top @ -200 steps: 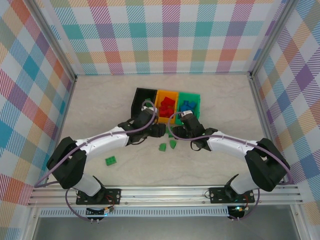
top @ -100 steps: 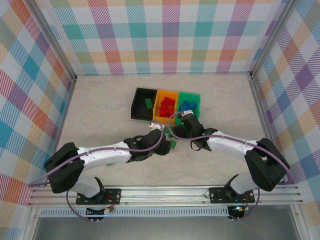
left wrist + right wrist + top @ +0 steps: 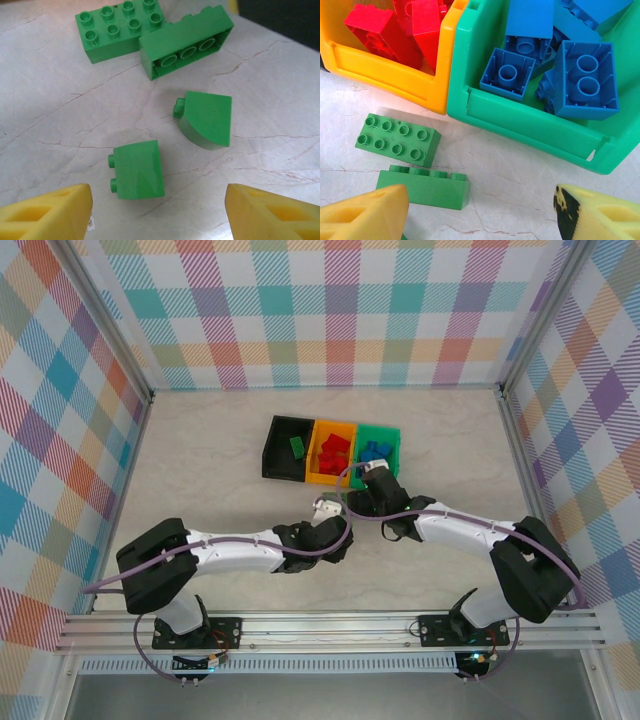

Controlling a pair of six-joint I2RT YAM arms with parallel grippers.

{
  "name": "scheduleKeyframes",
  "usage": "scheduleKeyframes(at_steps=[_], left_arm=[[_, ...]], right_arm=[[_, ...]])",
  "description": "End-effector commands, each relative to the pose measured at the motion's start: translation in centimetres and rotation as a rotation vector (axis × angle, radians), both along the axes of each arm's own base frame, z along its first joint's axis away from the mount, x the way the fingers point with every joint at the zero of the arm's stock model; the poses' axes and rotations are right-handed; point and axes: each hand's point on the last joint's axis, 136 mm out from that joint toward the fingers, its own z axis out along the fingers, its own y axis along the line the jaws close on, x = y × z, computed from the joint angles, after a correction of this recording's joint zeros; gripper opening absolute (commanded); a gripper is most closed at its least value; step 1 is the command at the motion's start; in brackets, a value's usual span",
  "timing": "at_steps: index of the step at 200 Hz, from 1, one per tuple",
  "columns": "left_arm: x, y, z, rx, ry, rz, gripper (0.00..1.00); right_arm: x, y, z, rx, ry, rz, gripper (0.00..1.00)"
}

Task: Sort the legos into containers by color
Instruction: Pick up the lego from the center of the table.

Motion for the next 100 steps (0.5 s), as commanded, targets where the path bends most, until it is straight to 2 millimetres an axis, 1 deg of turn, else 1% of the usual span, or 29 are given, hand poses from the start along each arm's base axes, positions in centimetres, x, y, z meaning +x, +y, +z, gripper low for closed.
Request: scheduleKeyframes(at_steps=[1, 34, 61, 76, 100], left_arm=[[0.2, 0.6, -0.5, 0.013, -0.003, 0.058, 0.69], [0.3, 0.6, -1.7, -0.031, 0.071, 0.087, 0.67], [0.8, 1.5, -2.8, -0.086, 0.131, 0.140, 0.67], [0.9, 1.6, -3.5, -0.119, 0.190, 0.151, 0.67], [0.9, 1.6, -4.2, -0.107, 0.246, 0.165, 0.67]], right_arm=[[0.3, -0.2, 1.0, 0.025, -0.030, -0.020, 0.77], [0.3, -0.3, 1.0, 0.027, -0.028, -0.023, 0.77], [0.3, -0.2, 1.0, 0.030, -0.028, -0.020, 0.77], [0.3, -0.2, 1.0, 0.028, -0.028, -0.020, 0.77], [0.3, -0.2, 1.1, 0.031, -0.028, -0.020, 0.77]])
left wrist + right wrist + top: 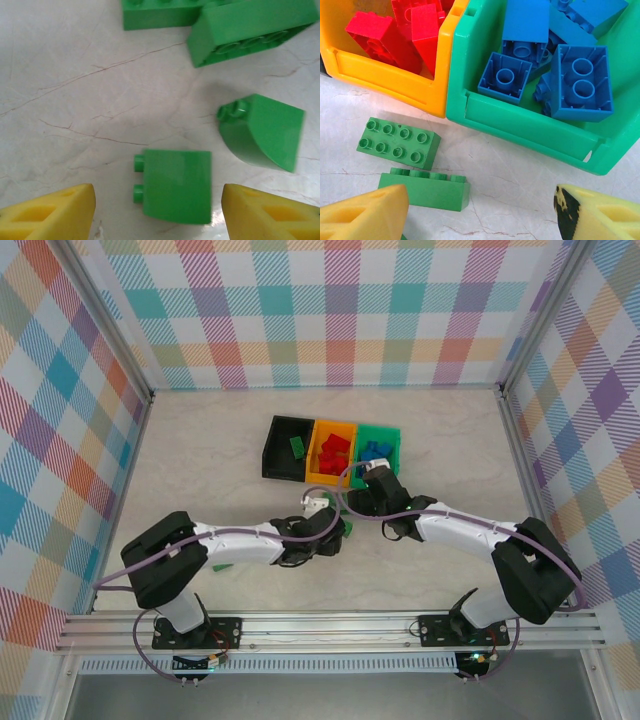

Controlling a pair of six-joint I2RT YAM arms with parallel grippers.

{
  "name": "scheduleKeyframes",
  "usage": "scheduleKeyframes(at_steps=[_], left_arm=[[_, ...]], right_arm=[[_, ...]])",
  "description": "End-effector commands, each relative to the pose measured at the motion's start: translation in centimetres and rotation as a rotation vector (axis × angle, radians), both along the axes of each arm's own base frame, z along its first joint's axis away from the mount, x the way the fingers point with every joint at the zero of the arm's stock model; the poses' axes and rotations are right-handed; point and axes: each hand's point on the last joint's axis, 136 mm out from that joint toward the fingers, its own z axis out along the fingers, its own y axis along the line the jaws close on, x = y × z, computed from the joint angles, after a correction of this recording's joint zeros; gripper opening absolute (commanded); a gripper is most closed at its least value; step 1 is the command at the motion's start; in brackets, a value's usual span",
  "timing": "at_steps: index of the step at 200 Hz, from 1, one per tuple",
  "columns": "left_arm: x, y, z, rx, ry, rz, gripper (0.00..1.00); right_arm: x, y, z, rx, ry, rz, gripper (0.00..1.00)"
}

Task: Sort the legos into containers by color
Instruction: Pick up the lego from the center of the table.

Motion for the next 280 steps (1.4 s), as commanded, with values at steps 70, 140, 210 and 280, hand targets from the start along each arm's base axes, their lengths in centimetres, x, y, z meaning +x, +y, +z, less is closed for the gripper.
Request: scheduleKeyframes(at_steps=[70, 140, 210, 280], left_arm=[[-0.2, 1.5, -2.0, 0.068, 0.183, 0.085, 0.64], [-0.3, 2.3, -1.5, 0.162, 0.254, 0.071, 0.61], [-0.5, 2.7, -0.9, 0.252, 0.291, 0.039, 0.59], [-0.3, 2.6, -1.8, 0.298, 0.317, 0.036, 0.58]], right_arm=[[0.2, -0.1, 0.7, 0.018, -0.022, -0.013, 0.77], [0.2, 0.0, 0.6, 0.019, -0.019, -0.012, 0.77], [0.2, -0.2, 0.7, 0.011, -0.021, -0.015, 0.77], [0.5, 0.3, 0.2, 0.008, -0.001, -0.006, 0.77]])
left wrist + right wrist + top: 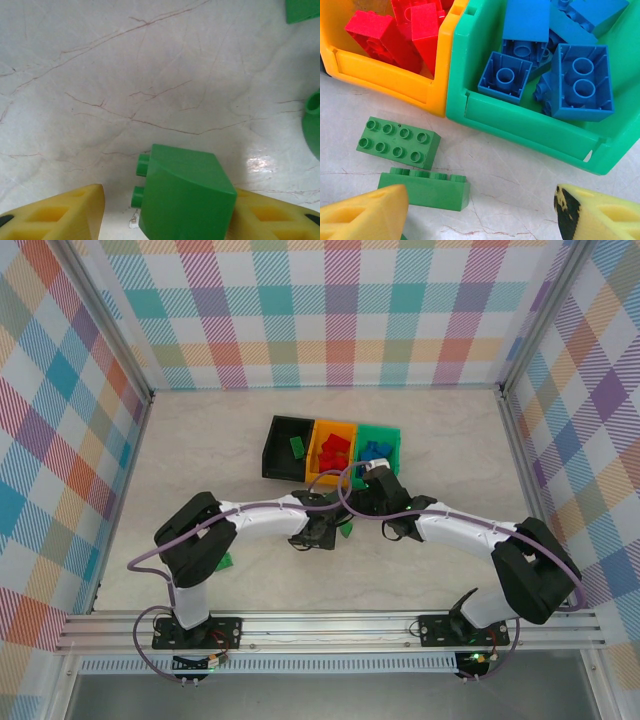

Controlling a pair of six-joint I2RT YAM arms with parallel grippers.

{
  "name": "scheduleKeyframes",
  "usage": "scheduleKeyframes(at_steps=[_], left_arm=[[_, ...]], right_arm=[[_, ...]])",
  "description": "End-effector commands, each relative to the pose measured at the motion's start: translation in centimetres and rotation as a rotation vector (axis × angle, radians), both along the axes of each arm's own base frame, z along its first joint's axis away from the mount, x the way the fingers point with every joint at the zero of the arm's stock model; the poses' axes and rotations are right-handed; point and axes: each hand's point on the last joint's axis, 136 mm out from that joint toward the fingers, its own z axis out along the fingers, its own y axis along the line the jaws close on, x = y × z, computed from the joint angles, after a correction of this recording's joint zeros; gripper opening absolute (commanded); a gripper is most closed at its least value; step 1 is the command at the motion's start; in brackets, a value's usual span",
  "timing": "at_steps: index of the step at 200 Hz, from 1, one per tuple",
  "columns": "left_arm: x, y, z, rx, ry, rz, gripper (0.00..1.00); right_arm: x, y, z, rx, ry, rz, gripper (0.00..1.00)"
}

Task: Sort the legos into containers by color
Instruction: Pick up the lego from the center of the table.

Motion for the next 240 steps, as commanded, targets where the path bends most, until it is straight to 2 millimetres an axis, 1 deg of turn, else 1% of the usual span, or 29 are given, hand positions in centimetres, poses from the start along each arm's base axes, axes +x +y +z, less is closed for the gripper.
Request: scheduleKeyframes(at_steps=[1, 33, 85, 109, 115, 123, 146, 174, 182, 186, 207, 240], left_arm=[[-0.1, 0.9, -0.3, 0.057, 0.028, -0.014, 0.59], [0.2, 1.0, -0.3, 0.081, 0.014, -0.022, 0.58], [0.4, 0.6, -0.2, 0.063, 0.007, -0.028, 0.55], [0.4, 0.2, -0.4, 0.049, 0.016, -0.032, 0.50], [0.3, 0.2, -0.4, 0.045, 0.020, -0.034, 0.41], [0.2, 0.1, -0.5, 0.039, 0.023, -0.033, 0.35], [0.2, 0.1, -0.5, 0.039, 0.024, -0.031, 0.33], [0.3, 0.3, 0.1, 0.032, 0.006, -0.025, 0.32], [0.4, 0.4, 0.4, 0.029, -0.005, -0.024, 0.27], [0.4, 0.4, 0.4, 0.032, -0.008, -0.023, 0.27], [0.6, 1.0, 1.2, 0.047, -0.028, -0.013, 0.27], [1.2, 1.2, 2.4, 0.044, -0.073, 0.000, 0.27]], right_arm=[[0.5, 0.3, 0.3, 0.010, -0.004, -0.006, 0.77], [0.5, 0.2, 0.4, 0.005, -0.011, -0.010, 0.77], [0.4, -0.2, 0.5, 0.001, -0.016, -0.015, 0.77], [0.4, -0.2, 0.7, 0.004, -0.020, -0.015, 0.77], [0.4, -0.2, 0.6, 0.005, -0.020, -0.016, 0.77], [0.4, -0.2, 0.6, 0.003, -0.019, -0.016, 0.77], [0.4, -0.3, 0.6, 0.001, -0.018, -0.018, 0.77], [0.4, -0.3, 0.6, 0.002, -0.017, -0.019, 0.77], [0.4, -0.3, 0.6, 0.000, -0.016, -0.020, 0.77], [0.3, -0.4, 0.7, 0.003, -0.018, -0.019, 0.77], [0.3, -0.3, 0.8, 0.017, -0.025, -0.017, 0.77], [0.2, -0.3, 0.8, 0.015, -0.023, -0.016, 0.77]])
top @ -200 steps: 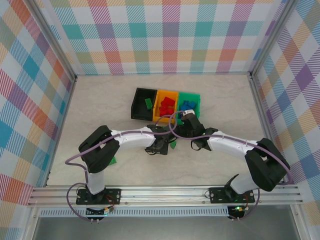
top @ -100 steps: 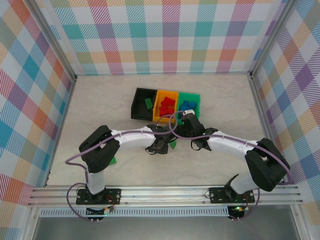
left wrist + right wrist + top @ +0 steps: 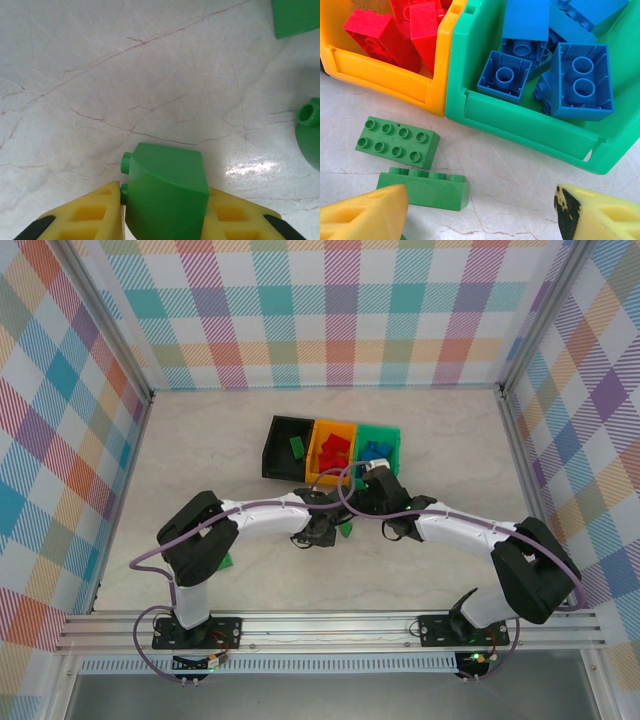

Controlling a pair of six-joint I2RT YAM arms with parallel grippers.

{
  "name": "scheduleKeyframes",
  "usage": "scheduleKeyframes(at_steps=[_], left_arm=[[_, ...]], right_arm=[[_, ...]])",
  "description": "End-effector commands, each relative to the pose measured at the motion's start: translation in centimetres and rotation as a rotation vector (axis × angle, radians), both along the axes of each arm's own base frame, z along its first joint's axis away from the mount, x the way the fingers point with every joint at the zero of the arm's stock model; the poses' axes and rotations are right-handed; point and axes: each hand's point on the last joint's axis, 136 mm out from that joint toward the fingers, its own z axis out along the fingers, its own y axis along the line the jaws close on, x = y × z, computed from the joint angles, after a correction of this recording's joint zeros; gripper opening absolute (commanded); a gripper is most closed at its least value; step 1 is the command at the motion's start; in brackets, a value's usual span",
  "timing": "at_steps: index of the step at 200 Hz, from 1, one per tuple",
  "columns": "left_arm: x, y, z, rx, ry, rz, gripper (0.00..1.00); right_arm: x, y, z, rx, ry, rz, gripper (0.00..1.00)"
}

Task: Sort the legos into containers by color
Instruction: Pick up the lego from the center of the table, then place the lego in the container.

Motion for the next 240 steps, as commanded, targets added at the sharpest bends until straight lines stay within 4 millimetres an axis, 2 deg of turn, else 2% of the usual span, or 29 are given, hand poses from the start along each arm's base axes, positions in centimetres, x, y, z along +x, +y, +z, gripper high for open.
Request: scheduleKeyframes(at_steps=[1, 66, 110, 140, 210, 240], left_arm=[[0.5, 1.3, 1.9, 0.016, -0.047, 0.024, 0.27], [2.2, 1.3, 4.1, -0.053, -0.105, 0.056, 0.26], [3.7, 2.7, 6.0, -0.071, -0.147, 0.093, 0.26], [4.9, 3.9, 8.2, -0.097, -0.191, 0.120, 0.26], [9.0, 6.2, 12.8, -0.161, -0.286, 0.171, 0.27], [11.5, 6.1, 14.0, -0.206, -0.306, 0.166, 0.27]], right_arm=[[0.2, -0.2, 0.8, 0.016, -0.022, -0.015, 0.77], [0.2, -0.4, 0.8, 0.008, -0.020, -0.020, 0.77], [0.1, -0.3, 0.8, 0.018, -0.017, -0.016, 0.77], [0.2, -0.2, 0.8, 0.022, -0.021, -0.015, 0.77], [0.1, -0.2, 0.9, 0.025, -0.024, -0.017, 0.77], [0.1, -0.1, 0.7, 0.021, -0.012, -0.015, 0.77]])
